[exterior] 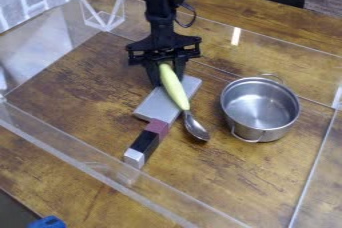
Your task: Move the toy knife to the left side of the table
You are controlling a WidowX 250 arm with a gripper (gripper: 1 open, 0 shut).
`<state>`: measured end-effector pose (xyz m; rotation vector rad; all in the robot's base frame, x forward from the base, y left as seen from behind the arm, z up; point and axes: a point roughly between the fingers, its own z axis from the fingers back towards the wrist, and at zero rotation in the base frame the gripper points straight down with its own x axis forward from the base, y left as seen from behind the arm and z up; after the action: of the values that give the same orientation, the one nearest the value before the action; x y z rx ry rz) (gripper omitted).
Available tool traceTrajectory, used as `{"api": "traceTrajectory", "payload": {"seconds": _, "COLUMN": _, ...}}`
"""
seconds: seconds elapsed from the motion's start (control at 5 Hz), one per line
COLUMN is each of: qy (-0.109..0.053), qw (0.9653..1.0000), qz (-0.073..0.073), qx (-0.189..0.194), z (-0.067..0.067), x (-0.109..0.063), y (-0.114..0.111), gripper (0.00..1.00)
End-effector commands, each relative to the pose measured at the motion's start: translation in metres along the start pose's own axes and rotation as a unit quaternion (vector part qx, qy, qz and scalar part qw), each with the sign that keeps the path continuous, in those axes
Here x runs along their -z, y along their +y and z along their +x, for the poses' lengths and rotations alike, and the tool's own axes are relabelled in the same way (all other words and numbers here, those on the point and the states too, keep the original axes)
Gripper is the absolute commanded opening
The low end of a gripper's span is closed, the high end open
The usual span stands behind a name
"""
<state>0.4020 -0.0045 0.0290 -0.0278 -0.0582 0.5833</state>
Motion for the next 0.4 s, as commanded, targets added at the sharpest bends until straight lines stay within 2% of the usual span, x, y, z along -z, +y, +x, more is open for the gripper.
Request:
{"api": "traceTrajectory", "payload": {"seconds": 0.0, "qy": 0.004, "qw": 0.9999, "qz": 0.007, "qx": 0.007, "z": -0.0226, "x": -0.0027, "y": -0.0133, "gripper": 0.00}}
{"api": "traceTrajectory", "payload": {"seconds": 0.2, "qy": 0.001, "qw": 0.9988, "qz": 0.011, "qx": -0.048, "z": -0.0217, "x": -0.0015, "y": -0.0149, "gripper": 0.00}}
